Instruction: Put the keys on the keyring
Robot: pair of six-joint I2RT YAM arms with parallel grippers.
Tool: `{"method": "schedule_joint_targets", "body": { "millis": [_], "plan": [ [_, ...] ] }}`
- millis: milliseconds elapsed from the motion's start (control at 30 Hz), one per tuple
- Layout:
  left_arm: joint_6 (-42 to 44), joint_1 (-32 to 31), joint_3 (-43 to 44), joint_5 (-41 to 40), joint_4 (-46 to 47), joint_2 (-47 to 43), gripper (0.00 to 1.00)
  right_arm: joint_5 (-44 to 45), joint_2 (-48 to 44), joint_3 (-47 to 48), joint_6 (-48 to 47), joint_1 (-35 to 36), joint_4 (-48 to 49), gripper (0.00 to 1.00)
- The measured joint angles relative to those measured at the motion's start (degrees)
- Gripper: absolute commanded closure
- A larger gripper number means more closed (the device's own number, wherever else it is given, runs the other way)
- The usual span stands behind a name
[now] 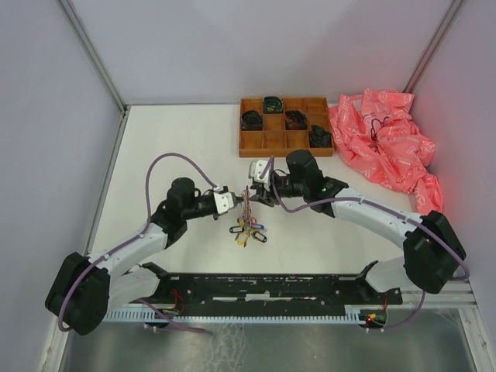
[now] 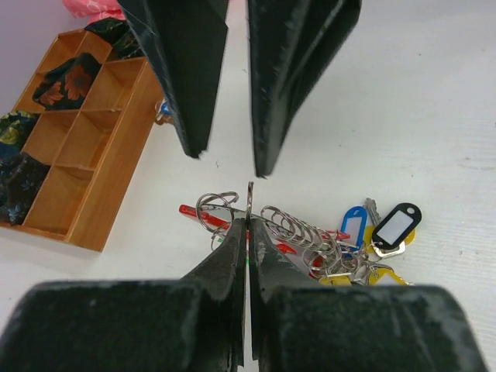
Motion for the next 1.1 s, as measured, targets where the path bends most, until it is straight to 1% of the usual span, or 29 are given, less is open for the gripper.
{"method": "schedule_joint_targets", "body": {
  "millis": [67,200,300,500,667,767,933,1033,1100],
  "plan": [
    [0.0,0.0,0.0,-1.1,-0.5,0.0,0.97,3.1,0.0,1.6,3.1,-0.3,-1.4,0.51],
    [0.0,0.0,0.0,-3.3,-0.6,0.0,0.97,10.8,0.0,5.5,9.7,-2.0,-3.5,0.49],
    [-0.2,0.1,0.0,-4.4,-0.7,0.0,0.97,15.8,2.0,9.2,15.2,-4.9,-6.1,0.49],
    [-3.5,0.1,0.0,-7.3,-0.3,0.0,0.97,23.8,12.6,17.4,25.2,-11.8,-12.1,0.5],
    [-6.1,0.1,0.9,-9.2,-0.8,0.7,0.97,29.4,21.6,20.9,30.6,-15.4,-16.0,0.5],
    [-8.5,0.1,1.6,-10.0,-0.9,1.4,0.97,32.2,26.6,23.3,33.4,-16.6,-17.3,0.49],
    [-11.4,0.1,1.8,-12.4,-0.8,1.7,0.97,36.1,34.3,27.9,36.9,-18.3,-17.7,0.46],
    [-12.3,0.1,2.0,-13.7,-1.0,2.0,0.97,38.7,37.5,30.2,38.7,-18.7,-17.6,0.43],
    [-12.3,0.1,2.6,-13.9,-1.6,2.4,0.97,40.7,39.0,31.2,39.8,-18.9,-17.7,0.43]
  ]
}}
